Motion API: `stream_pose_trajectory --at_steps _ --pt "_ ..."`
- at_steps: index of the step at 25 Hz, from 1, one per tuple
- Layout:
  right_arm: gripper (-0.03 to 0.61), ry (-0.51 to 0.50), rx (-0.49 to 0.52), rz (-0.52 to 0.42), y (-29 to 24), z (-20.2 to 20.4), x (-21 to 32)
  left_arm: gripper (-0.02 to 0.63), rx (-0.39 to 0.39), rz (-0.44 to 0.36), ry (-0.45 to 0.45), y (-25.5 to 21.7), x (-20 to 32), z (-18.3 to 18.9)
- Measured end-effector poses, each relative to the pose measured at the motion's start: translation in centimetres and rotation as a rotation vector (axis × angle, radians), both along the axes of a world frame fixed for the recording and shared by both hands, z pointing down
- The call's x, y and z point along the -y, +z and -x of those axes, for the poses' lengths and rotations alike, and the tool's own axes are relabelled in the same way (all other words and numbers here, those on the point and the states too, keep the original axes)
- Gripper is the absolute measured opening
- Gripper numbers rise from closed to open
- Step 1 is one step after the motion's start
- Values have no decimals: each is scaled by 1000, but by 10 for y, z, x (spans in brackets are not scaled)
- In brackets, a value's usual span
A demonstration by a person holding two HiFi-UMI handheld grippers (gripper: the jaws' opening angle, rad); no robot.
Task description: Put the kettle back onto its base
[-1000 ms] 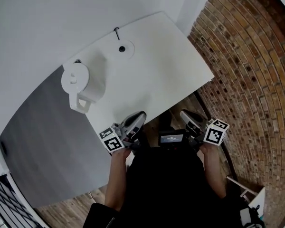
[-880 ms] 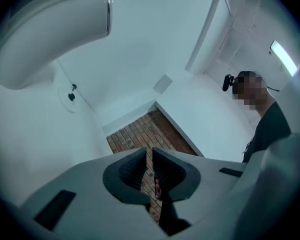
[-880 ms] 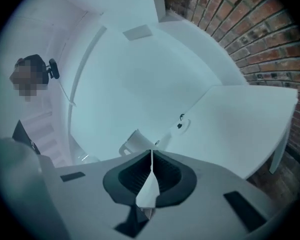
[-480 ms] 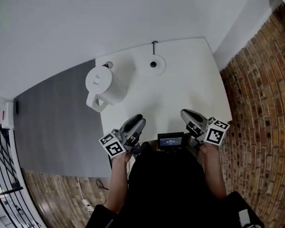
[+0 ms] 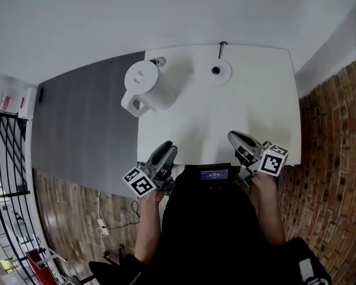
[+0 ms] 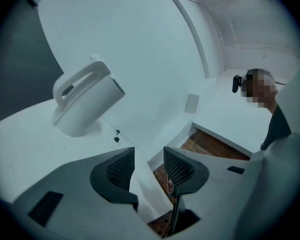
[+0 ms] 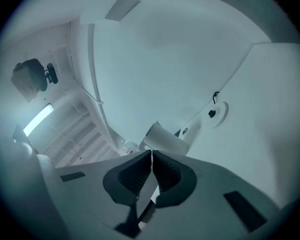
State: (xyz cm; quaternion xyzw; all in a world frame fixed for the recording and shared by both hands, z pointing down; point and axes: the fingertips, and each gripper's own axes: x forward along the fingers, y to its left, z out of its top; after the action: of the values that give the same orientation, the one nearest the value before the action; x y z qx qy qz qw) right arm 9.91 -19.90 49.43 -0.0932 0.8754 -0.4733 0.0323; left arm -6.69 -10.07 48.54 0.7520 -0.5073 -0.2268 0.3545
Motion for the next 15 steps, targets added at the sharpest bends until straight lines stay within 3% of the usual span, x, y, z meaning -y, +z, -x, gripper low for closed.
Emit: stream_pose_trajectory --at_steps 4,9,12,15 --pt "18 -9 -16 -5 1 6 -1 213 47 12 -73 6 4 25" --pt "18 47 -52 -11 -2 12 10 283 86 33 -71 17 21 49" --pt "18 77 -72 -15 -5 29 16 288 111 54 -82 27 26 78" --pt "18 88 -95 -30 -9 55 20 288 152 99 -149 41 25 120"
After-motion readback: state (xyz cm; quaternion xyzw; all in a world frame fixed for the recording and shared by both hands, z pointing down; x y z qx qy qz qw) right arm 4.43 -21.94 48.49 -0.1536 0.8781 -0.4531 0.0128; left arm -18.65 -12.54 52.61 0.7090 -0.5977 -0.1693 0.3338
